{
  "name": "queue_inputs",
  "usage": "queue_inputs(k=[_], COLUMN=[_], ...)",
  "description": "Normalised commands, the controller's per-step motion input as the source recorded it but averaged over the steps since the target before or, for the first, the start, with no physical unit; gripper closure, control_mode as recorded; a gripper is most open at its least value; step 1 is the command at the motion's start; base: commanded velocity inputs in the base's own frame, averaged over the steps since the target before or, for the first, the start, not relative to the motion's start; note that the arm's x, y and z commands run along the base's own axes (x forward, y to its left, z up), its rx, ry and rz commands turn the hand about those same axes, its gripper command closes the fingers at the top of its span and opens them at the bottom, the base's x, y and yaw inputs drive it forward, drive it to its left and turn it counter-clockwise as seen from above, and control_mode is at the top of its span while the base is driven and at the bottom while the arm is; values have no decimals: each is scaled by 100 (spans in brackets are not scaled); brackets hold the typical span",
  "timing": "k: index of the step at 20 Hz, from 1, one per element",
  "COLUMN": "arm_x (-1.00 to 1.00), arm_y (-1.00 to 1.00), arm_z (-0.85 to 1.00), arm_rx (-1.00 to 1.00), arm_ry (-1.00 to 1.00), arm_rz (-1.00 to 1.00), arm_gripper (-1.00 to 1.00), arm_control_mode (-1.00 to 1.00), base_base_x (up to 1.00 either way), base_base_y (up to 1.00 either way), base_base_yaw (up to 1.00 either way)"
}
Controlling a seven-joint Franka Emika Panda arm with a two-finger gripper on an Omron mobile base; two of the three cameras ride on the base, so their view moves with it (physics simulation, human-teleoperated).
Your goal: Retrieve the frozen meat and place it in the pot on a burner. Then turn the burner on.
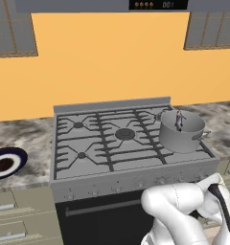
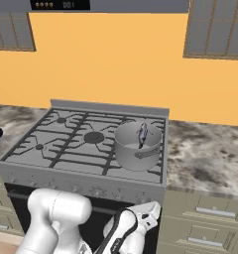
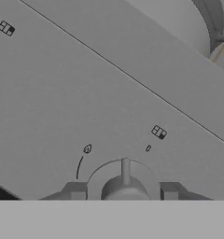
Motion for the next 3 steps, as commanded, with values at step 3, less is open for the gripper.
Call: queue_inputs(k=[3], arm_x=[4], arm_y=[-8], arm_z=[-22], arm_rx=[-11], arm_ry=[2], arm_rz=[-5], arm_gripper=[100], arm_control_mode=[-100], base_base_x=[0], base_base_y=[0], base_base_yaw=[0])
